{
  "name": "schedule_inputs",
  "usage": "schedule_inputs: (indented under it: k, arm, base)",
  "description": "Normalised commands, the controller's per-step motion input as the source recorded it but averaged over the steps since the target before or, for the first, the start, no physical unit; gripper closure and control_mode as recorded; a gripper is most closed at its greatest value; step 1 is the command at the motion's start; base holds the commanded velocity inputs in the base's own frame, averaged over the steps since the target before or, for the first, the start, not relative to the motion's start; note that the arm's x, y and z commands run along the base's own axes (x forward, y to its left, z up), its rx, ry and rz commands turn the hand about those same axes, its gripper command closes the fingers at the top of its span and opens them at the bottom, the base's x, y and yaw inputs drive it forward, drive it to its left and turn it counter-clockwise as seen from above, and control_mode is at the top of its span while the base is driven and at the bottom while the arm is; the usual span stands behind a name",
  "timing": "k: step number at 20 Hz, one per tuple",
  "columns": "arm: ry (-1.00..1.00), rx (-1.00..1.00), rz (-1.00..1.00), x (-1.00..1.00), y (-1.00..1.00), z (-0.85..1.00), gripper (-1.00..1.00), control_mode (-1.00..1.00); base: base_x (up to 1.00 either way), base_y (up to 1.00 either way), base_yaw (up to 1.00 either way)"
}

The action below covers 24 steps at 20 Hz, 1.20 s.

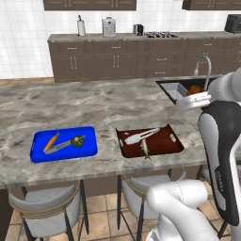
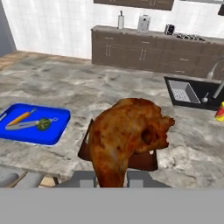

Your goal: Gather the broccoli and carrot from the fridge and place them on a tray on the dining counter. Then gather the fish and chicken drumstick from the fridge and place them on the other tray.

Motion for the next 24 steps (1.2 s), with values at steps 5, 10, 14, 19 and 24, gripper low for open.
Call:
schedule_inputs:
  k: [5,10,14,19,24]
  arm:
    - [0.16,0.01,0.00,0.87,-0.25,-0.64,1.00,-1.00]
    - [0.17,0.00,0.10,0.89,-0.10,-0.68,1.00,-1.00]
    - [0.11,0.00,0.13,0.63,-0.22,-0.57,1.00,-1.00]
    - [0.04,-0.03,0.14,0.17,-0.27,-0.36,1.00,-1.00]
    - [0.16,-0.12,0.06,0.18,-0.05,-0.38,1.00,-1.00]
  base:
    - [0.00,0.00,0.00]
    - [0.00,0.00,0.00]
    - [0.00,0.00,0.00]
    - [0.00,0.00,0.00]
    - [0.00,0.00,0.00]
